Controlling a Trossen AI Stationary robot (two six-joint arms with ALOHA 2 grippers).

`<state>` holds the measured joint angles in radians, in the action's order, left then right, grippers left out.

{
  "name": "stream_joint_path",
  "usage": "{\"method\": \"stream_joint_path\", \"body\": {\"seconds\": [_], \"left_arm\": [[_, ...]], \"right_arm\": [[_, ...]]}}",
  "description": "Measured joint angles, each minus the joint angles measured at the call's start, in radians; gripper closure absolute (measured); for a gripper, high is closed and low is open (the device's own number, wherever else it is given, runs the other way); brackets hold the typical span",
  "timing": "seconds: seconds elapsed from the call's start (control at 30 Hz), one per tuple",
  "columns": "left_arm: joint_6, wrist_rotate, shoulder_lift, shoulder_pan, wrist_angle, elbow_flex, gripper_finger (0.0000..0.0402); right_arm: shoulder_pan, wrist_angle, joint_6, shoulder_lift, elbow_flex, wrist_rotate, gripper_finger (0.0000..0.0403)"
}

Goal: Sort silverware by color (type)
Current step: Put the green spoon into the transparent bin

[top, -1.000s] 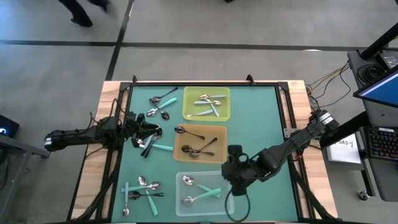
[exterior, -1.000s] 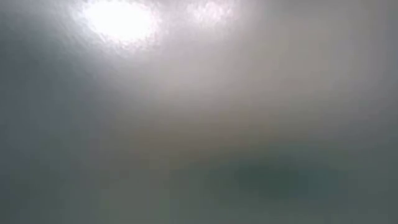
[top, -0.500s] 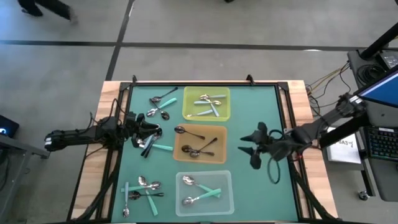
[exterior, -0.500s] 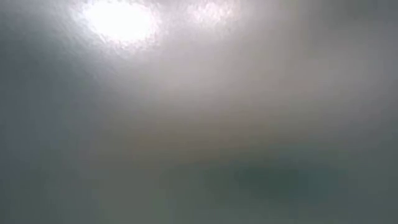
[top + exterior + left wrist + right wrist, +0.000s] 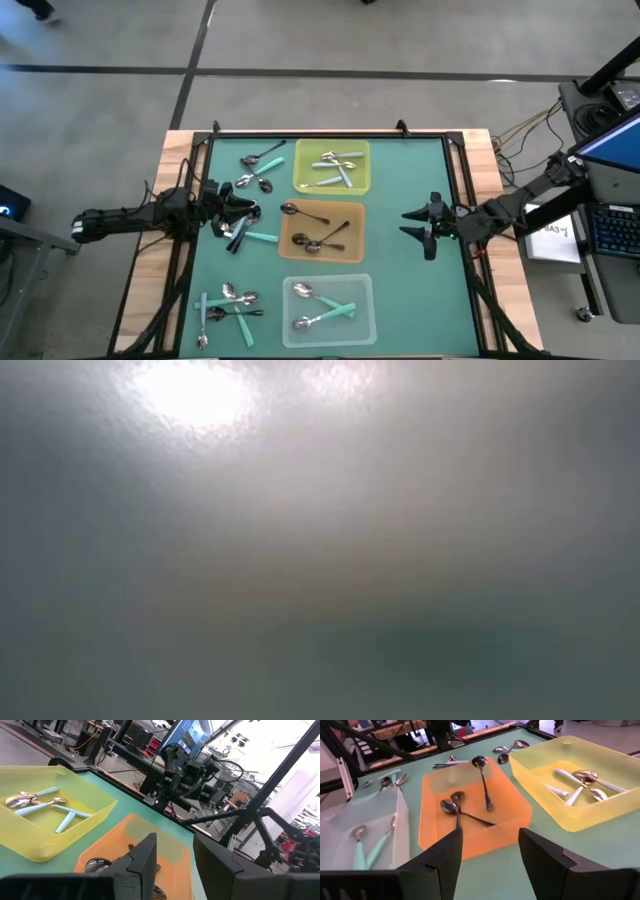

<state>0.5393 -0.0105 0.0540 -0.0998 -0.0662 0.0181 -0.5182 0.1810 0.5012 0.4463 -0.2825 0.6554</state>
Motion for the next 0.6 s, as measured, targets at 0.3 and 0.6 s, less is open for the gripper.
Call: {"method": "stream_joint_path", "body": {"seconds": [0.3, 0.6], "left_arm": [[0.0, 0.0, 0.0, 0.0, 0.0, 0.0, 0.029], [0.0, 0.0, 0.0, 0.0, 0.001, 0.0, 0.029]], "right_arm": [[0.0, 0.002, -0.028, -0.211, 0.167, -0.032, 0.0218], [0.006, 0.0, -0.146, -0.299, 0.197, -0.029, 0.0219]]}}
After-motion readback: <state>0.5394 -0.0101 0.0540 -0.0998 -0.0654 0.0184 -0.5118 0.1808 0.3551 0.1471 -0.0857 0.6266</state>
